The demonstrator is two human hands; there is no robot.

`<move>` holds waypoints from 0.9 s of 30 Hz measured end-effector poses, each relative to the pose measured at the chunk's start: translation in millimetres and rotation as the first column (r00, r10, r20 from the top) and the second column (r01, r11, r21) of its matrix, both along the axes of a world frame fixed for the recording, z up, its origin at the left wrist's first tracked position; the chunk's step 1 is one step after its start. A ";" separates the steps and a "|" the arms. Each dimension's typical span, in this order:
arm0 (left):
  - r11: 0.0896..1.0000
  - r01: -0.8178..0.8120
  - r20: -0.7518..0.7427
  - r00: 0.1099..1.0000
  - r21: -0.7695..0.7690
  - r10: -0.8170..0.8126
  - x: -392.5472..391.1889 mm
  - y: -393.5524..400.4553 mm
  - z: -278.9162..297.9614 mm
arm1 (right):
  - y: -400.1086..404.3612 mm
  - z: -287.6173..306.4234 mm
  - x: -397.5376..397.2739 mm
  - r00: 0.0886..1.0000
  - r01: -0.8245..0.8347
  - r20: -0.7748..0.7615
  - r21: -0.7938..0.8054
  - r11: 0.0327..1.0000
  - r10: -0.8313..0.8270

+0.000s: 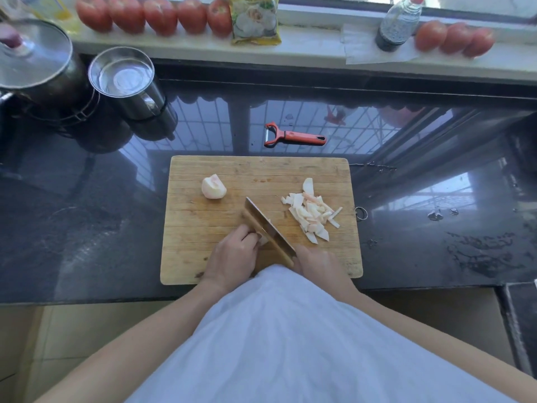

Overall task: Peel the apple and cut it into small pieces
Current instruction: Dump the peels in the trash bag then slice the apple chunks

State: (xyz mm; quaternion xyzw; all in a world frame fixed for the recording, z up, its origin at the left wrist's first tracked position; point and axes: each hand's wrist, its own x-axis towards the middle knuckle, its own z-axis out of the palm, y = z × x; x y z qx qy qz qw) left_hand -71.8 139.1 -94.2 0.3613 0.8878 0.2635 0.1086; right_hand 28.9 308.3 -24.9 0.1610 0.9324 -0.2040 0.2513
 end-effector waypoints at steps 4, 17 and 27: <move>0.904 -0.395 0.396 0.813 -0.162 0.427 -4.6 9.3 12.4 | 8.0 6.6 17.7 1.000 0.026 0.017 0.040 0.999 -0.026; 0.763 -0.599 0.698 0.438 -0.244 0.567 -9.4 36.6 19.6 | 5.5 11.9 21.9 0.998 -0.052 0.043 0.018 0.998 0.052; 0.759 -0.594 0.706 0.415 -0.267 0.573 -10.5 35.7 18.8 | 8.2 7.4 21.6 0.986 -0.078 0.154 0.039 0.996 0.071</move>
